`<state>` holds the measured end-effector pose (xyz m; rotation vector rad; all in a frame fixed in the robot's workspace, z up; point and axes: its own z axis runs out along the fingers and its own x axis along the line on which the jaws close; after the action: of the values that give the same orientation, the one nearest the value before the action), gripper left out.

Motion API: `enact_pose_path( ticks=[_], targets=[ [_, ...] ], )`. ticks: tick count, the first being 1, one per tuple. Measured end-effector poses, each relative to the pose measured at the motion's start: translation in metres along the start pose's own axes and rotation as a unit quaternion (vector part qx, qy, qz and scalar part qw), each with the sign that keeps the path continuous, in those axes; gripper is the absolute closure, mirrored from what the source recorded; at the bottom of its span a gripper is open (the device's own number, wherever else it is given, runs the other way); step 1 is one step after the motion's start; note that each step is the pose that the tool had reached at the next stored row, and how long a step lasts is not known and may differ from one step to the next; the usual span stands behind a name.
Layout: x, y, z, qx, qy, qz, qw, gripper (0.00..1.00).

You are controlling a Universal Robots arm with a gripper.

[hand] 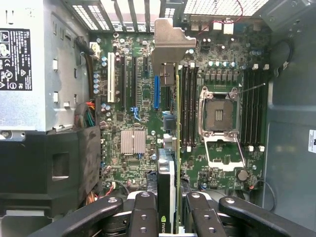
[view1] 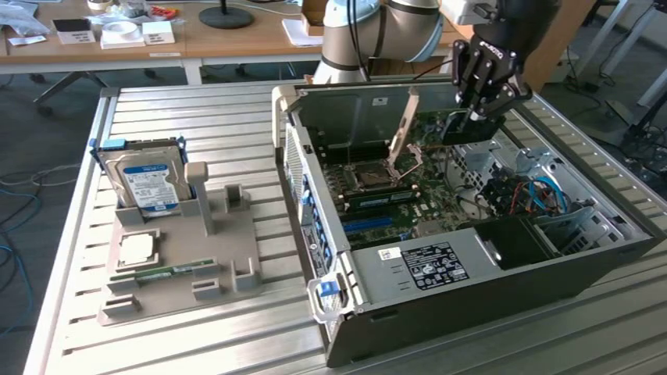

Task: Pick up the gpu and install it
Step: 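Insert the gpu into the slot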

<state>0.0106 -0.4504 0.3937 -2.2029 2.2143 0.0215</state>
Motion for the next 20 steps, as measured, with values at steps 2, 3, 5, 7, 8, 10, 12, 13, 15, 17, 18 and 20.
enact_pose_path(
  ticks=[2,3,5,7,8,10,12,13,15,17,18,20],
  targets=[
    [0.0001,0.0001,0.0015,0.0,0.0001,0.0,1.0,0.73],
    [0.0001,0.0001,0.0022,0.0,0.0001,0.0,1.0,0.73],
    [0.0001,0.0001,0.0023,0.0,0.0002,0.0,1.0,0.73],
    [0.0001,0.0001,0.0025,0.0,0.0002,0.0,1.0,0.73],
    [0.0001,0.0001,0.0028,0.0,0.0,0.0,1.0,0.73],
    [0.0001,0.0001,0.0042,0.0,0.0,0.0,1.0,0.73],
    [0.0001,0.0001,0.0051,0.0,0.0002,0.0,1.0,0.73],
    [0.0001,0.0001,0.0051,0.0,0.0002,0.0,1.0,0.73],
    [0.0001,0.0001,0.0051,0.0,0.0002,0.0,1.0,0.73],
    [0.0001,0.0001,0.0051,0.0,0.0001,0.0,1.0,0.73],
    [0.0001,0.0001,0.0051,0.0,0.0001,0.0,1.0,0.73],
    [0.0002,0.0003,0.0051,0.0,0.0002,0.0,1.0,0.73]
  ],
)
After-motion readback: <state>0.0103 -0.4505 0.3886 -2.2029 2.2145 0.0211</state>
